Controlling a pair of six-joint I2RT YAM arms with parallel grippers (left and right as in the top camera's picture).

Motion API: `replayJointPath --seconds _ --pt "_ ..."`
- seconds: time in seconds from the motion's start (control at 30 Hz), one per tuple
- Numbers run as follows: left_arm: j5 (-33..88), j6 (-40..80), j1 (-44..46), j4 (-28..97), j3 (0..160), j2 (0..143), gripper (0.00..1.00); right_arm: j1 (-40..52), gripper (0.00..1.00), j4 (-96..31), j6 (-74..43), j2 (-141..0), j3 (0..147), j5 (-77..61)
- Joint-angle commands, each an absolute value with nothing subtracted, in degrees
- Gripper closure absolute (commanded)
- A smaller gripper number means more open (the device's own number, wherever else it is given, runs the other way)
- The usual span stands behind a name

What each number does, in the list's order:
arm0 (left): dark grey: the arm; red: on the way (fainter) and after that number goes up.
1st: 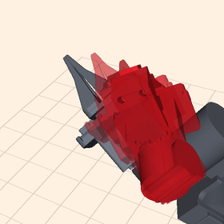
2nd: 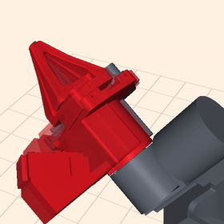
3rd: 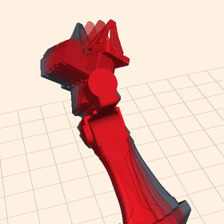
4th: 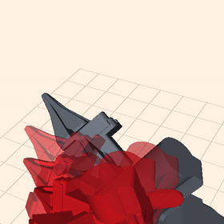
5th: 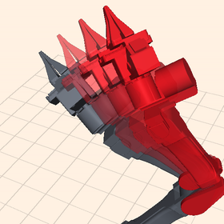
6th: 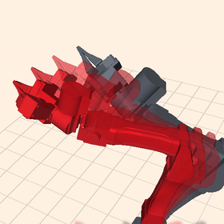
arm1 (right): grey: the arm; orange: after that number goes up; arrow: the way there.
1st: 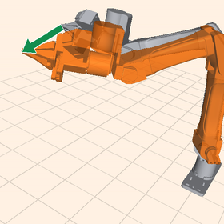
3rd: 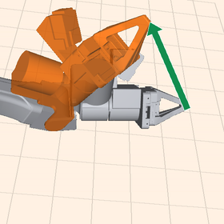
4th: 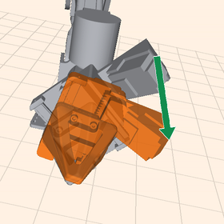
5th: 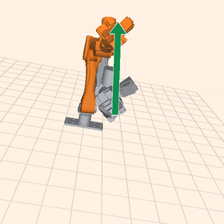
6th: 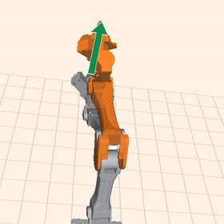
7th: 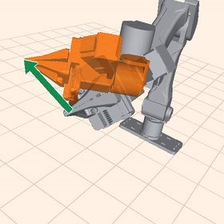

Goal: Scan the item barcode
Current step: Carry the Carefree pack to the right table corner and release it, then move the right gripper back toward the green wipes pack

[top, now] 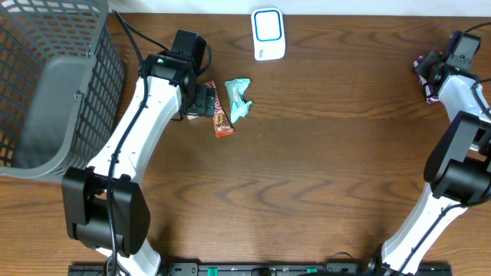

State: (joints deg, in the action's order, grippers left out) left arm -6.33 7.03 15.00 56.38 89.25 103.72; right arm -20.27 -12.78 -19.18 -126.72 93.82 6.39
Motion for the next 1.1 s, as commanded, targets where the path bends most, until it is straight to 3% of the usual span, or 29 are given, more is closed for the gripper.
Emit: replayJointPath --seconds 0.0,0.23,0.37,0.43,0.47,0.7,1.07 --pt "-6.31 6.68 14.85 56.53 89.21 103.96 0.02 -18.85 0.88 -12.56 -17.04 -119.55 95.94 8.03" --pt "-6.31 6.68 14.85 56.53 89.21 103.96 0.02 -14.50 0.79 -13.61 -14.22 -112.66 95.94 -3.18" --pt "-6.31 6.68 14.85 56.53 89.21 103.96 0.02 -10.98 0.55 -17.15 -14.33 -112.22 95.94 -14.55" --pt "-6.31 6.68 14.85 56.53 89.21 103.96 0.02 -8.86 0.37 -20.01 -14.87 -112.42 95.92 -20.86" --pt "-6.31 6.68 14.85 56.53 89.21 103.96 0.02 -7.88 0.23 -21.17 -15.31 -112.55 95.90 -23.14" --pt "-6.31 6.68 14.85 56.53 89.21 103.96 0.02 0.99 0.02 -32.12 -15.79 -112.64 95.83 -27.27" --pt "-6.31 6.66 14.85 56.53 89.21 103.96 0.02 12.84 0.01 -38.20 -15.79 -112.64 95.55 -26.85"
